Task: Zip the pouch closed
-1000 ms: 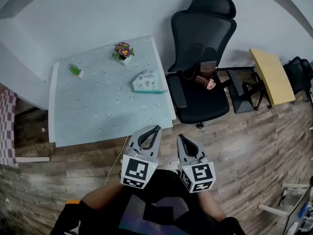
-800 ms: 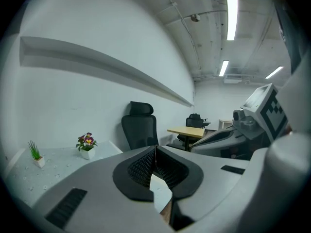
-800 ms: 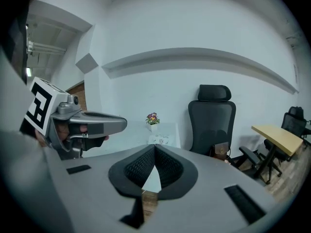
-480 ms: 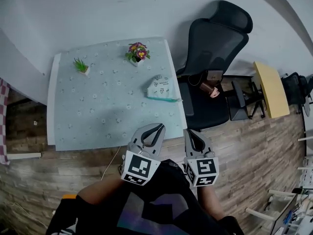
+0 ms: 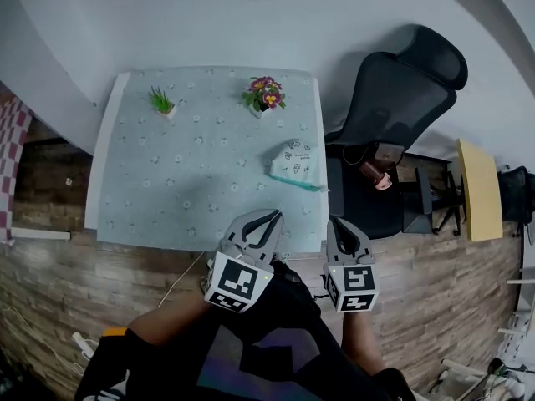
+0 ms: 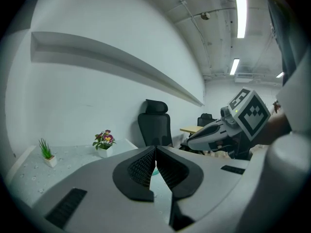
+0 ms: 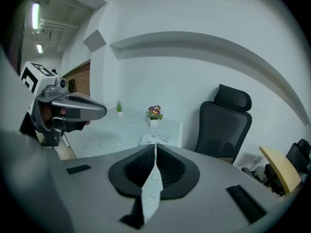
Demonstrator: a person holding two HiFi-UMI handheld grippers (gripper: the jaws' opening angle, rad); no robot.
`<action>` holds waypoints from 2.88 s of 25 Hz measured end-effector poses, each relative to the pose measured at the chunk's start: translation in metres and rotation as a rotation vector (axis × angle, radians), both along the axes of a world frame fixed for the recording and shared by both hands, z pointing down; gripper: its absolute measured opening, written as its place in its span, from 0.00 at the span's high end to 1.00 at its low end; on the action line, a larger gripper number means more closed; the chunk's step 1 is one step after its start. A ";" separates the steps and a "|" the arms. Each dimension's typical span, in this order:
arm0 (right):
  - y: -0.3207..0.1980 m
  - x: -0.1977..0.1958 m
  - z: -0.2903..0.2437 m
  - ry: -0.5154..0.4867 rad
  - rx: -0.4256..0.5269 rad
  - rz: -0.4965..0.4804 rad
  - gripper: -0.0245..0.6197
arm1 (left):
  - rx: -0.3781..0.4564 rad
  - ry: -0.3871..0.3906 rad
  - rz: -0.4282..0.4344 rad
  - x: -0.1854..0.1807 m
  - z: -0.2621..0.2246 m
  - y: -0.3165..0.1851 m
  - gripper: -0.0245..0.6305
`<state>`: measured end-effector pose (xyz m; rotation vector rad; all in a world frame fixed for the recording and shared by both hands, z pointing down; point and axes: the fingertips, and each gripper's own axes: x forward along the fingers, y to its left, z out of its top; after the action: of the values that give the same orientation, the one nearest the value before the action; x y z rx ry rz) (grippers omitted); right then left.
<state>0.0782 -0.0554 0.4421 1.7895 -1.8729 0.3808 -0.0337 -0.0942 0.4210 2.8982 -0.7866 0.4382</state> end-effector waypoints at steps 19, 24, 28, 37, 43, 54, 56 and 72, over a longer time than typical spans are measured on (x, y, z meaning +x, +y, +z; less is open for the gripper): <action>-0.067 0.094 0.108 0.183 -0.216 -0.547 0.83 | -0.119 -0.184 -0.268 0.102 0.075 -0.051 0.94; -0.070 0.091 0.144 0.315 -0.252 -0.699 0.83 | -0.165 -0.248 -0.332 0.097 0.110 -0.048 0.94; -0.074 0.087 0.157 0.366 -0.281 -0.745 0.82 | -0.206 -0.298 -0.353 0.085 0.132 -0.047 0.94; -0.082 0.085 0.186 0.494 -0.339 -0.834 0.81 | -0.240 -0.315 -0.326 0.083 0.148 -0.051 0.94; -0.085 0.083 0.195 0.547 -0.355 -0.872 0.83 | -0.258 -0.313 -0.287 0.090 0.156 -0.054 0.94; -0.084 0.062 0.143 0.066 -0.392 -0.757 0.93 | -0.220 -0.274 -0.232 0.097 0.135 -0.065 0.94; -0.091 0.057 0.125 -0.066 -0.369 -0.708 0.93 | -0.199 -0.263 -0.217 0.097 0.125 -0.068 0.94; -0.109 0.022 0.077 -0.538 -0.342 -0.579 0.93 | -0.044 -0.260 -0.027 0.112 0.090 -0.065 0.94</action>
<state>0.1006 -0.1645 0.5193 0.9111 -2.3919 0.9534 0.0787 -0.1587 0.5112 2.8205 -0.8361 0.8306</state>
